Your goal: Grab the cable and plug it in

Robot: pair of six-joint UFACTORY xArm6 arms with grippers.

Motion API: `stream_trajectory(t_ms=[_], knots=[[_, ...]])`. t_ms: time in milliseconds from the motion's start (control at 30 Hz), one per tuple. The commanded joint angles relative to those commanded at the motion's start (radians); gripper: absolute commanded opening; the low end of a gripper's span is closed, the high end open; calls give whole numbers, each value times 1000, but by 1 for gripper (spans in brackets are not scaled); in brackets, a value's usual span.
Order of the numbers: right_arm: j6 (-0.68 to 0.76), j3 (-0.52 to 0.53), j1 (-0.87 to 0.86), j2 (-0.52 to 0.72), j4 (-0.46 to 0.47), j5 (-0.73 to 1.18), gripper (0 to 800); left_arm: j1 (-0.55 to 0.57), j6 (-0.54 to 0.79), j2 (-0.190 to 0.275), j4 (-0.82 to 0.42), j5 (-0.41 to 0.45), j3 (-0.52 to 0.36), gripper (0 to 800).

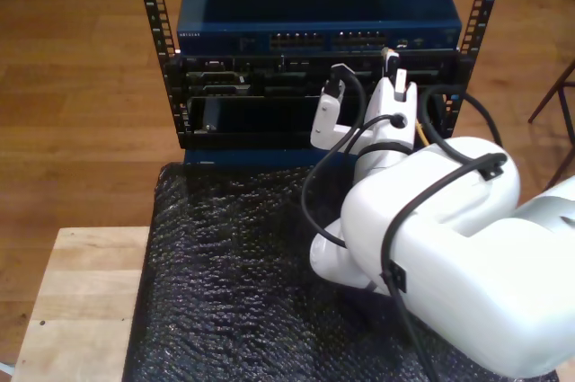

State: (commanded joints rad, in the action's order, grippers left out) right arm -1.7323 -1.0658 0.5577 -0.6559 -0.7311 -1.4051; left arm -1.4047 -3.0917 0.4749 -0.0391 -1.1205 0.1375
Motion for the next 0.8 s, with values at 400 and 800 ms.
stream_trajectory(t_ms=[400,800], knots=[[-60,-120,-6,-81,-17,0,0,0,0,0,0,0,2,800],[-100,-166,-11,-110,-51,0,0,0,0,0,0,0,2,800]])
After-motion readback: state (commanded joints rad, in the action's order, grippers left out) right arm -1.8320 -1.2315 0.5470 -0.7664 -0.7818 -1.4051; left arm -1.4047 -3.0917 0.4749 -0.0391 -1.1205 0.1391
